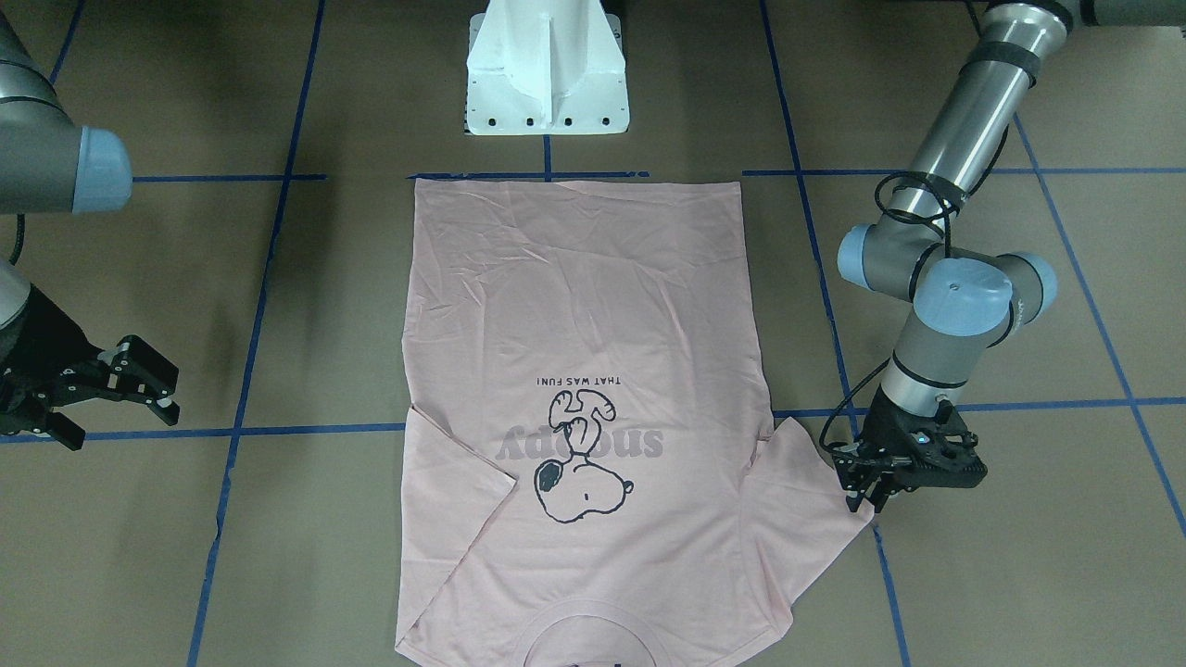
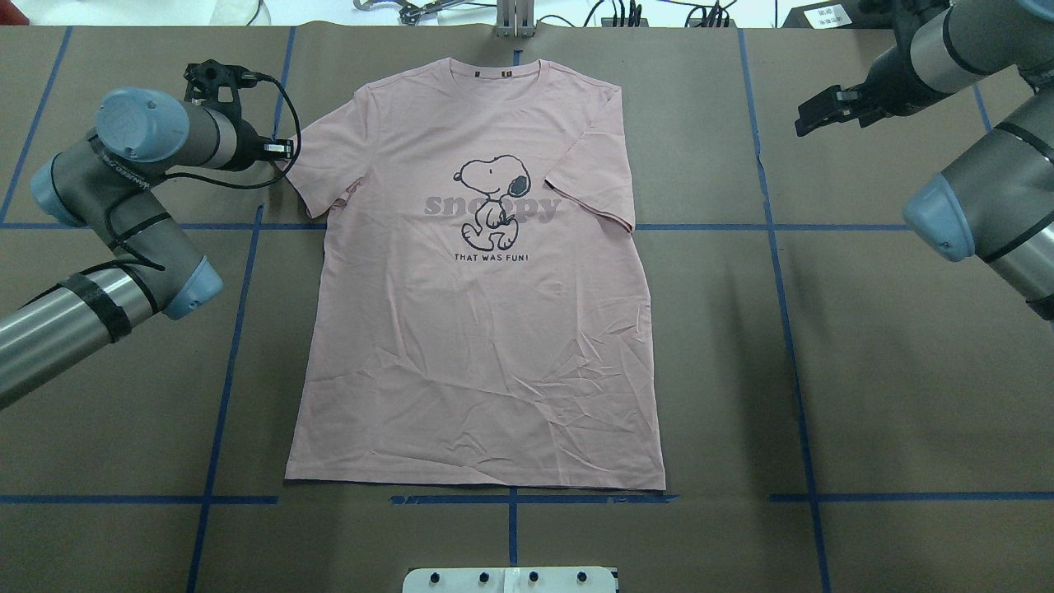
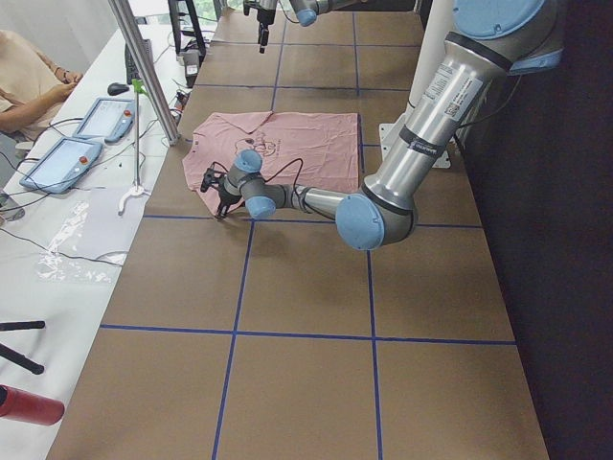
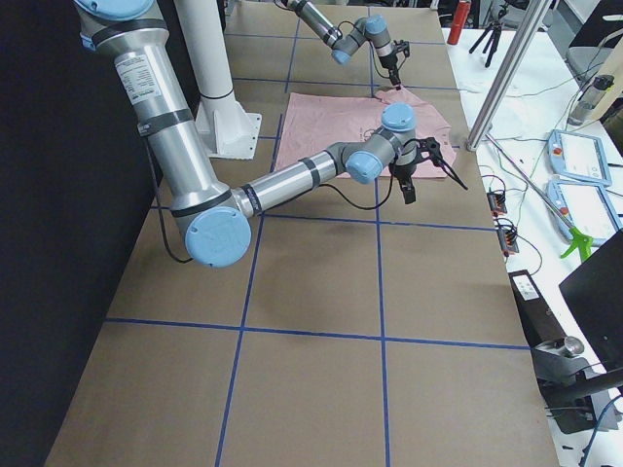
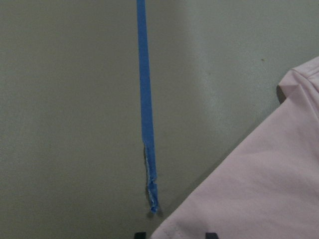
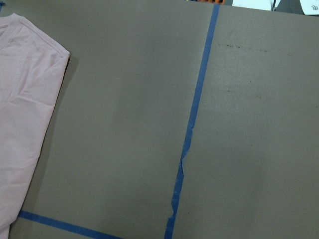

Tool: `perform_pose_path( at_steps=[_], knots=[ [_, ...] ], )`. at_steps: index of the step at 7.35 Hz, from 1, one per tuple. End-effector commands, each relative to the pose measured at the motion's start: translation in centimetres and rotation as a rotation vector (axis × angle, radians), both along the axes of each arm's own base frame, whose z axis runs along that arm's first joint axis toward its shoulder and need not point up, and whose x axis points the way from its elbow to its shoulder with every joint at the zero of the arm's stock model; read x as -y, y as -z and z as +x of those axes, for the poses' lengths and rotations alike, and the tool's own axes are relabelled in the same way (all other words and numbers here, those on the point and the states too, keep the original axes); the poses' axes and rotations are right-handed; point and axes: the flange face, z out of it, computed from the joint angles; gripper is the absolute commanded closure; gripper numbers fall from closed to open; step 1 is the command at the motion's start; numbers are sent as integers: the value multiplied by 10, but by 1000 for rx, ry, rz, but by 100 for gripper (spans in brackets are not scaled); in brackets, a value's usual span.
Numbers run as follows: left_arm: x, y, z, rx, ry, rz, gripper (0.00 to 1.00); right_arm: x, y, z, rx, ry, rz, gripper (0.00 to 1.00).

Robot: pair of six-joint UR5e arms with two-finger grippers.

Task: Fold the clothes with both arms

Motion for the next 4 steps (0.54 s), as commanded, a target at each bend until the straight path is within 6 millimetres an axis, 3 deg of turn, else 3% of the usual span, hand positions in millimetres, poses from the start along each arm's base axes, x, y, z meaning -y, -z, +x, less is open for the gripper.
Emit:
perform_pose_path(
  at_steps=[1,2,4],
  knots=[
    [0,2,0,-7,-1,10,100,0,1,0,1,0,1,0],
    [1,13,-4,-19,2,24,100,0,1,0,2,0,0,0],
    [5,86,2,-16,3,1,100,0,1,0,2,0,0,0]
  ],
)
